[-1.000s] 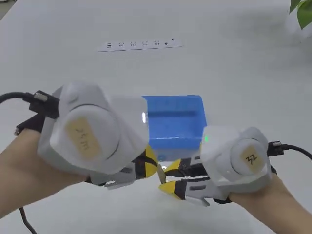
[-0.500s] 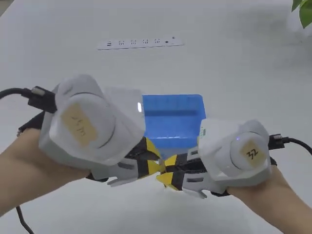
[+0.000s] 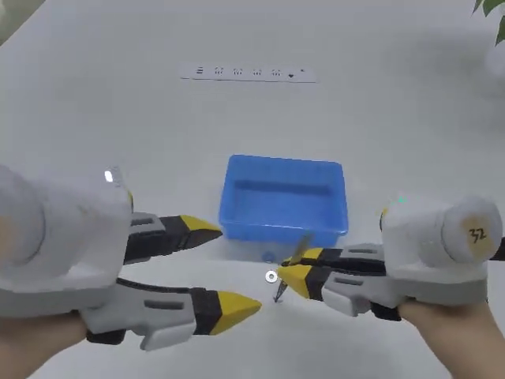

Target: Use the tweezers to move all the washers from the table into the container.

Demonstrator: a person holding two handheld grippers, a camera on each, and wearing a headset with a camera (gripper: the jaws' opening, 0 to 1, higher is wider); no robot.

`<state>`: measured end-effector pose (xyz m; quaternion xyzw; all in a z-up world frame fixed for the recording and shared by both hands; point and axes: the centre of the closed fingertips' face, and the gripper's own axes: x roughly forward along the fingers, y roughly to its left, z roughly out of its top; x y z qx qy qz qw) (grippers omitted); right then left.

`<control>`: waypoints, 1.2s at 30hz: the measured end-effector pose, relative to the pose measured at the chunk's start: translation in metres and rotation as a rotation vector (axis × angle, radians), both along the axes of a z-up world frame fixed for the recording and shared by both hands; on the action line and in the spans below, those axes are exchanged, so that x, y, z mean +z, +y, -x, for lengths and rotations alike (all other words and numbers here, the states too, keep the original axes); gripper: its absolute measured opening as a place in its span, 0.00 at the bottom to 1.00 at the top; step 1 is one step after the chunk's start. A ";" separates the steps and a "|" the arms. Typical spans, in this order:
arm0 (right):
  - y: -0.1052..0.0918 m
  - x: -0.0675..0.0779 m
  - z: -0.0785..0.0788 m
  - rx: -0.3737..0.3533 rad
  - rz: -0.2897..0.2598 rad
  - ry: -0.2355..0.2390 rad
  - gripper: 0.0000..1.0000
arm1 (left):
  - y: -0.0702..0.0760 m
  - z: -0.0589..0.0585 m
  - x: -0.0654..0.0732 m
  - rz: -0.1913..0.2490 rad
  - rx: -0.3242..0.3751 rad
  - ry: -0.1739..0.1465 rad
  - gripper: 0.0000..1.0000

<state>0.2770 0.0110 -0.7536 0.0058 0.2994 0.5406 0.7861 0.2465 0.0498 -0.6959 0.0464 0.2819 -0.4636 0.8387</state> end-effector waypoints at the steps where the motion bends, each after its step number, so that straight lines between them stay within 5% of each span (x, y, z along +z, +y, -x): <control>1: -0.001 0.003 -0.001 -0.005 -0.004 -0.001 0.02 | 0.001 0.000 0.002 0.027 0.027 -0.004 0.55; 8: -0.006 0.028 -0.011 -0.055 -0.060 -0.016 0.02 | 0.006 -0.005 0.010 0.110 0.159 -0.056 0.66; 13: -0.009 0.045 -0.024 -0.081 -0.076 -0.054 0.02 | 0.012 -0.011 0.013 0.129 0.218 -0.070 0.74; 18: -0.018 0.060 -0.051 -0.160 -0.103 -0.102 0.02 | 0.021 -0.016 0.016 0.113 0.269 -0.118 0.77; 25: -0.032 0.058 -0.085 -0.217 -0.017 -0.220 0.02 | 0.025 -0.021 0.020 0.130 0.309 -0.133 0.87; 36: -0.019 0.030 -0.108 -0.174 0.069 -0.281 0.02 | 0.038 -0.025 0.019 0.127 0.358 -0.139 0.89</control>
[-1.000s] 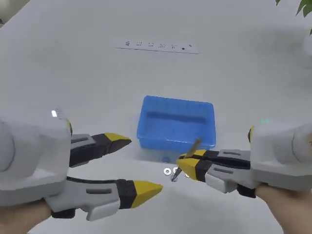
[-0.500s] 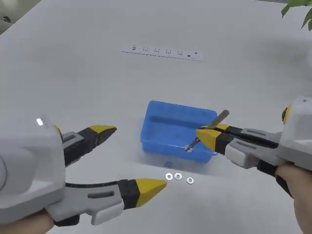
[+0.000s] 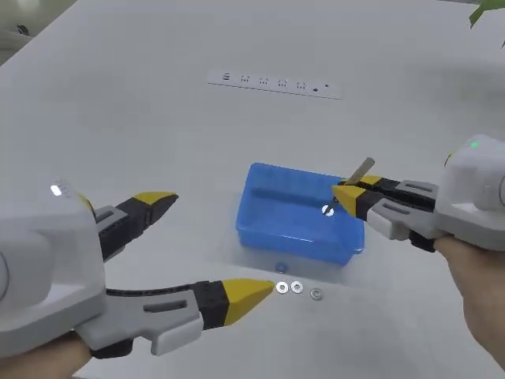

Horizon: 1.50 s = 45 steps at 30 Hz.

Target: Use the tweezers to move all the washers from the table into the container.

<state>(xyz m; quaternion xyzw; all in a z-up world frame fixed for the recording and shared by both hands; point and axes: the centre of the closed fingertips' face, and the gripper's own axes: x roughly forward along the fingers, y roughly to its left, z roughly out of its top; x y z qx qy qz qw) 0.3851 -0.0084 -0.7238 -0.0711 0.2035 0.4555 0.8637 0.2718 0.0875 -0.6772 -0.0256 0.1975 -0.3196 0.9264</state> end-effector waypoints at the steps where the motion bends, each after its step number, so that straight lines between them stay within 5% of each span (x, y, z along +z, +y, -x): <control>1: 0.001 -0.003 -0.001 0.003 0.007 -0.003 0.02 | 0.001 0.001 -0.001 -0.010 0.001 0.006 0.88; 3: 0.003 -0.008 -0.002 0.011 0.017 -0.001 0.02 | 0.005 0.000 0.000 -0.037 0.015 -0.018 0.84; 5: 0.005 -0.015 -0.004 0.021 0.031 0.001 0.02 | 0.006 -0.001 0.005 -0.010 0.019 -0.028 0.84; 8: 0.007 -0.024 -0.006 0.035 0.060 -0.001 0.02 | 0.008 -0.002 0.004 0.025 0.027 -0.006 0.86; 20: 0.003 -0.045 -0.003 0.039 0.097 0.019 0.02 | 0.008 0.002 -0.004 -0.020 0.001 0.008 0.86; 32: -0.002 -0.040 -0.004 -0.005 0.051 0.044 0.03 | 0.005 0.003 -0.005 -0.024 -0.003 0.014 0.87; 45: -0.013 0.005 0.003 -0.043 -0.019 -0.010 0.03 | 0.004 0.004 -0.003 -0.025 -0.012 0.011 0.87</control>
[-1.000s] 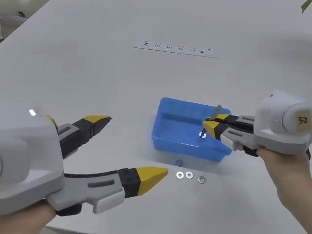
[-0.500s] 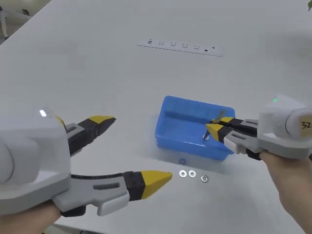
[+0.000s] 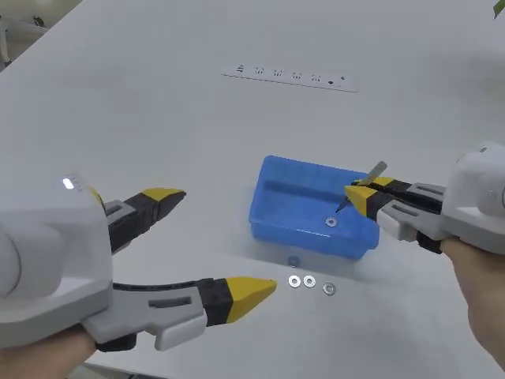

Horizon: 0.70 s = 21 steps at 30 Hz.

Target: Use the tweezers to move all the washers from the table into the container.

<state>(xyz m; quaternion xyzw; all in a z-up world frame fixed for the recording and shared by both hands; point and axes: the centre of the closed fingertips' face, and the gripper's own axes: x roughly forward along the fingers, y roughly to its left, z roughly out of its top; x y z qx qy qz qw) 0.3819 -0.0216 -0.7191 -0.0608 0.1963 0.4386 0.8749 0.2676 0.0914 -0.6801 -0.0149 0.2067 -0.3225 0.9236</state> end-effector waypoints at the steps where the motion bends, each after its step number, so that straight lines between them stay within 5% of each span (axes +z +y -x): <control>1: -0.001 0.005 0.003 0.000 -0.006 -0.007 0.03 | -0.001 0.000 0.002 0.012 0.003 0.000 0.87; 11: -0.004 0.025 0.033 0.016 -0.056 -0.010 0.02 | -0.003 0.000 0.004 0.034 0.001 0.000 0.86; 21: 0.000 -0.004 0.061 0.051 -0.047 0.096 0.03 | -0.006 0.002 0.000 0.027 -0.013 0.007 0.85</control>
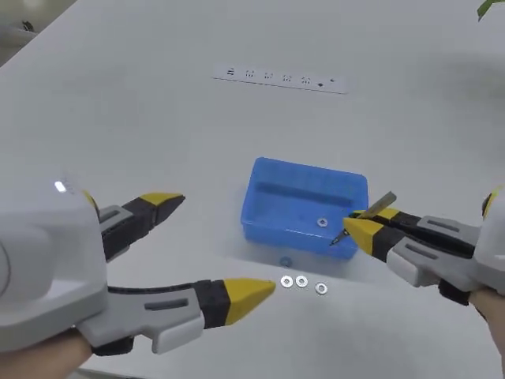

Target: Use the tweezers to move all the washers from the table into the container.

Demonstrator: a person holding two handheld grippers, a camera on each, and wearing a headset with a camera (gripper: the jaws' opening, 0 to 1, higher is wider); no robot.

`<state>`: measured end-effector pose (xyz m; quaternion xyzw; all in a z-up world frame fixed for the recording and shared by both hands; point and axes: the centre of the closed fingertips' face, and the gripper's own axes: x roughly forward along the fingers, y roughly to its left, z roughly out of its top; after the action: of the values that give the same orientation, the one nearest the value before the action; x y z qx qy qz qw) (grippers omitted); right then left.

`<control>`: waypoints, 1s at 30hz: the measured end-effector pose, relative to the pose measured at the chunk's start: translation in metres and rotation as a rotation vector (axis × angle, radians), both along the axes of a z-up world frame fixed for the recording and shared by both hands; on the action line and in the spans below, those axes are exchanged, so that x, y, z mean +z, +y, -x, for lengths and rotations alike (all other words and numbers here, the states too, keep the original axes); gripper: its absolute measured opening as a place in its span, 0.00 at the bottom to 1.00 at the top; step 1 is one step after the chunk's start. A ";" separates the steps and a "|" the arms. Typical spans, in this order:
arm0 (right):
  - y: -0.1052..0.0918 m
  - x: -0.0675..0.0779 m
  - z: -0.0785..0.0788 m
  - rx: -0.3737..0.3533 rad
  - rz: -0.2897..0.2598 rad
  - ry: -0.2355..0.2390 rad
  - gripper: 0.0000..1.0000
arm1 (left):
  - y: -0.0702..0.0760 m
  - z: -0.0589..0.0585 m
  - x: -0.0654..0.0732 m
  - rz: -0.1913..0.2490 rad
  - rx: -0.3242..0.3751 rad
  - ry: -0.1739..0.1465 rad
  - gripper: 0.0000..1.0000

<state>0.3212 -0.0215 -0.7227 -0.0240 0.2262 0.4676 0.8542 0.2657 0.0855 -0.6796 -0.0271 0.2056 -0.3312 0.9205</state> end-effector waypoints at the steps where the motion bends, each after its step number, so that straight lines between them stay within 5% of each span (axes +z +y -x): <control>1: 0.001 -0.002 0.002 0.004 -0.001 0.007 0.03 | 0.000 0.000 0.000 -0.004 -0.001 0.000 0.85; 14: 0.000 -0.034 0.018 0.021 0.037 0.085 0.03 | -0.002 0.003 -0.003 -0.012 -0.013 0.010 0.85; 30: 0.003 -0.049 0.023 0.052 0.078 0.098 0.03 | -0.002 0.004 -0.005 -0.021 -0.023 0.015 0.85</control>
<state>0.2981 -0.0183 -0.7720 -0.0402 0.2849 0.4811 0.8281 0.2622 0.0831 -0.6847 -0.0177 0.2164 -0.3392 0.9153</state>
